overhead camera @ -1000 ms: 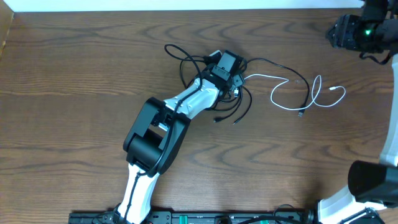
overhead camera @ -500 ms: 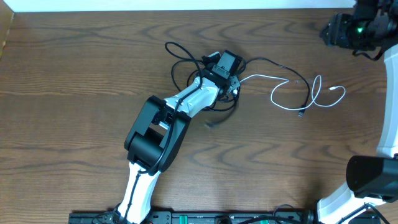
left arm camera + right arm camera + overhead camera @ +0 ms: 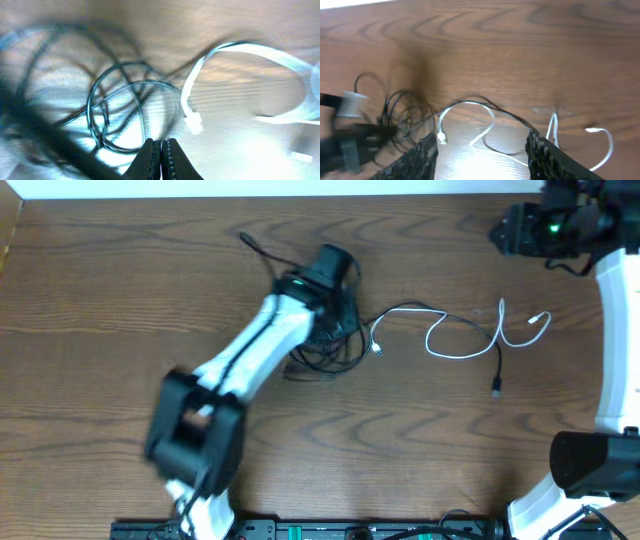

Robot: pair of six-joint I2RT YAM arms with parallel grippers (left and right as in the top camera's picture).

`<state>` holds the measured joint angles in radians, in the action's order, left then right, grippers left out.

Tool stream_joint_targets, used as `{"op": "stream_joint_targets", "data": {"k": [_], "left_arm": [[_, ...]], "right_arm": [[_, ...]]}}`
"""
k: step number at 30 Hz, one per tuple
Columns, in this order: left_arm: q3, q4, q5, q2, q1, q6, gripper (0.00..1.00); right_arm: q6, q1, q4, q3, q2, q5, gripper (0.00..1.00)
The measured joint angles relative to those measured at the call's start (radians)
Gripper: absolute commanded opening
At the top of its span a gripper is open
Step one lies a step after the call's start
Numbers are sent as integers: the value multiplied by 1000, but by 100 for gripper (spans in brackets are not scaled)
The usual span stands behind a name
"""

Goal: Untangle cables

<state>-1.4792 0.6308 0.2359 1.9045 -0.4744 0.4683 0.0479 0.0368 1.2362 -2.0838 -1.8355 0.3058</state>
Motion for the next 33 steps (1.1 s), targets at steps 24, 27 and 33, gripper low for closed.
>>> {"op": "stream_joint_targets", "data": {"k": [24, 27, 33], "left_arm": [[-10, 132, -9, -251, 36, 9, 14], [-10, 132, -22, -251, 36, 18, 24], [-10, 150, -32, -251, 36, 30, 33]], "right_arm": [[73, -157, 192, 4, -327, -79, 51], [92, -157, 192, 4, -362, -94, 51], [130, -165, 211, 4, -418, -142, 49]]}}
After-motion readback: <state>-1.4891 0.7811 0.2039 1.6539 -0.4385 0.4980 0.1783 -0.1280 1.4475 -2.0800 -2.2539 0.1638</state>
